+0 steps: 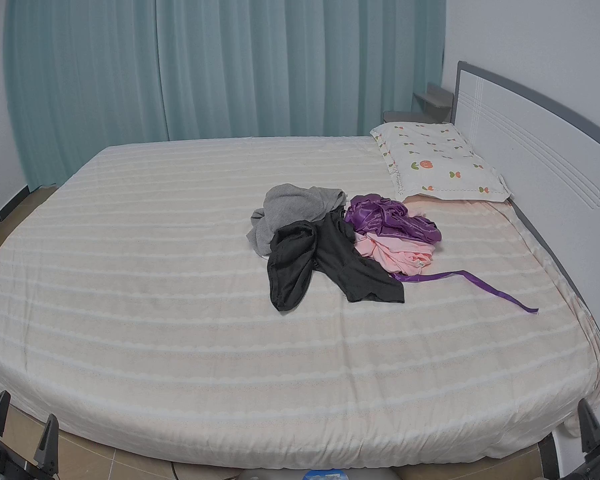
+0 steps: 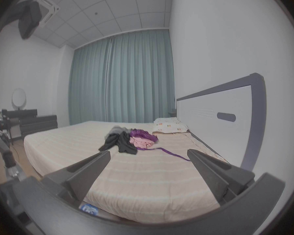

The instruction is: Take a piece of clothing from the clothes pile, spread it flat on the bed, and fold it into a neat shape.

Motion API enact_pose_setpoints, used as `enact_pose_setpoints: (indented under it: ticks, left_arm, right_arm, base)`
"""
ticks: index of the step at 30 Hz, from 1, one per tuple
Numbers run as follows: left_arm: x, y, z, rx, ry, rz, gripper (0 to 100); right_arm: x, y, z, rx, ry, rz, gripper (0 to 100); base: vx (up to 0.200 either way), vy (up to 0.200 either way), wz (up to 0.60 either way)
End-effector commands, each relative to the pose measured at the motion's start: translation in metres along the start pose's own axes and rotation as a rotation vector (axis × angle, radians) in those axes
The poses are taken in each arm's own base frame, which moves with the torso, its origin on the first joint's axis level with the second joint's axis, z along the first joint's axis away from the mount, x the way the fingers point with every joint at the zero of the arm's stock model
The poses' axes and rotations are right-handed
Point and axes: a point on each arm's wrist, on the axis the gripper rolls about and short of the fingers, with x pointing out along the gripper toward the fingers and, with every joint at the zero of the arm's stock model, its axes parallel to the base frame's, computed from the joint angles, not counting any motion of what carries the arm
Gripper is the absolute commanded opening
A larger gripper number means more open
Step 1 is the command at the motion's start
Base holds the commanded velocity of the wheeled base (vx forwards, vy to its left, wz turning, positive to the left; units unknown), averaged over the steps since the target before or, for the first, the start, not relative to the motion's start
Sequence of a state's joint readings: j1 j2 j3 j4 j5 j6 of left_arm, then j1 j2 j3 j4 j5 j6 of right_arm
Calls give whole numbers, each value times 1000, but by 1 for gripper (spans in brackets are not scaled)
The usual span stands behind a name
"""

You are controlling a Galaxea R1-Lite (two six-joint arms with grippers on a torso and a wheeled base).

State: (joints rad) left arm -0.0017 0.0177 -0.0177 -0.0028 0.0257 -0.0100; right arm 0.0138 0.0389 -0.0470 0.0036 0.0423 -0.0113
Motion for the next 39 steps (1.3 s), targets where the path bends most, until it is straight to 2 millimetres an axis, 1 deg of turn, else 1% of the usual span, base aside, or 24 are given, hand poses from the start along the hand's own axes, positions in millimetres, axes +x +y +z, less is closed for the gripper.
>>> enact_pose_setpoints:
  ticks: [1, 4, 5, 6, 8, 9, 11, 12, 14, 15, 16, 17, 18, 19, 21, 22, 23, 25, 26, 27, 29, 34, 35, 39]
  left_arm:
    - [0, 0, -5, -1, 6, 1, 100]
    - [0, 0, -5, -1, 6, 1, 100]
    - [0, 0, -5, -1, 6, 1, 100]
    - [0, 0, -5, -1, 6, 1, 100]
    - [0, 0, -5, -1, 6, 1, 100]
    - [0, 0, -5, -1, 6, 1, 100]
    - [0, 0, -5, -1, 6, 1, 100]
    - [0, 0, -5, -1, 6, 1, 100]
    - [0, 0, -5, -1, 6, 1, 100]
    - [0, 0, -5, -1, 6, 1, 100]
    - [0, 0, -5, -1, 6, 1, 100]
    - [0, 0, -5, -1, 6, 1, 100]
    - [0, 0, -5, -1, 6, 1, 100]
    - [0, 0, -5, -1, 6, 1, 100]
    - [0, 0, -5, -1, 6, 1, 100]
    - [0, 0, -5, -1, 6, 1, 100]
    - [0, 0, -5, -1, 6, 1, 100]
    - [0, 0, -5, -1, 6, 1, 100]
    - [0, 0, -5, -1, 6, 1, 100]
    - [0, 0, -5, -1, 6, 1, 100]
    - [0, 0, -5, -1, 6, 1, 100]
    - [0, 0, -5, -1, 6, 1, 100]
    - [0, 0, -5, -1, 6, 1, 100]
    - [0, 0, -5, -1, 6, 1, 100]
  right_arm:
    - [25, -1, 93, 132, 27, 73, 100]
    - [52, 0, 89, 131, 167, 110, 100]
    - [69, 1, 83, 139, 251, 134, 100]
    - [73, 1, 83, 142, 267, 141, 100]
    - [103, 5, 80, 178, 359, 170, 100]
    - [132, 8, 76, 236, 429, 169, 100]
    - [134, 8, 75, 239, 435, 171, 100]
    - [167, 13, 69, 275, 505, 180, 100]
    - [196, 16, 60, 303, 555, 169, 100]
    - [196, 16, 60, 303, 555, 169, 100]
    - [232, 19, 49, 330, 604, 155, 100]
    - [244, 21, 46, 335, 609, 154, 100]
    - [244, 21, 46, 335, 609, 154, 100]
    - [276, 27, 42, 348, 615, 157, 100]
    - [301, 34, 35, 370, 637, 157, 100]
    - [301, 34, 35, 370, 637, 157, 100]
    - [322, 43, 24, 394, 670, 159, 100]
    - [340, 50, 14, 409, 689, 158, 100]
    - [340, 50, 14, 409, 689, 158, 100]
    - [360, 56, 5, 429, 700, 152, 100]
    - [376, 63, -7, 445, 718, 147, 100]
    - [408, 75, -37, 442, 744, 124, 100]
    - [408, 75, -37, 442, 744, 124, 100]
    - [435, 95, -67, 426, 761, 137, 100]
  base:
    - [0, 0, 0]
    - [0, 0, 0]
    - [0, 0, 0]
    - [0, 0, 0]
    - [0, 0, 0]
    - [0, 0, 0]
    - [0, 0, 0]
    - [0, 0, 0]
    - [0, 0, 0]
    - [0, 0, 0]
    - [0, 0, 0]
    - [0, 0, 0]
    - [0, 0, 0]
    - [0, 0, 0]
    - [0, 0, 0]
    - [0, 0, 0]
    - [0, 0, 0]
    - [0, 0, 0]
    - [0, 0, 0]
    - [0, 0, 0]
    - [0, 0, 0]
    - [0, 0, 0]
    - [0, 0, 0]
    - [0, 0, 0]
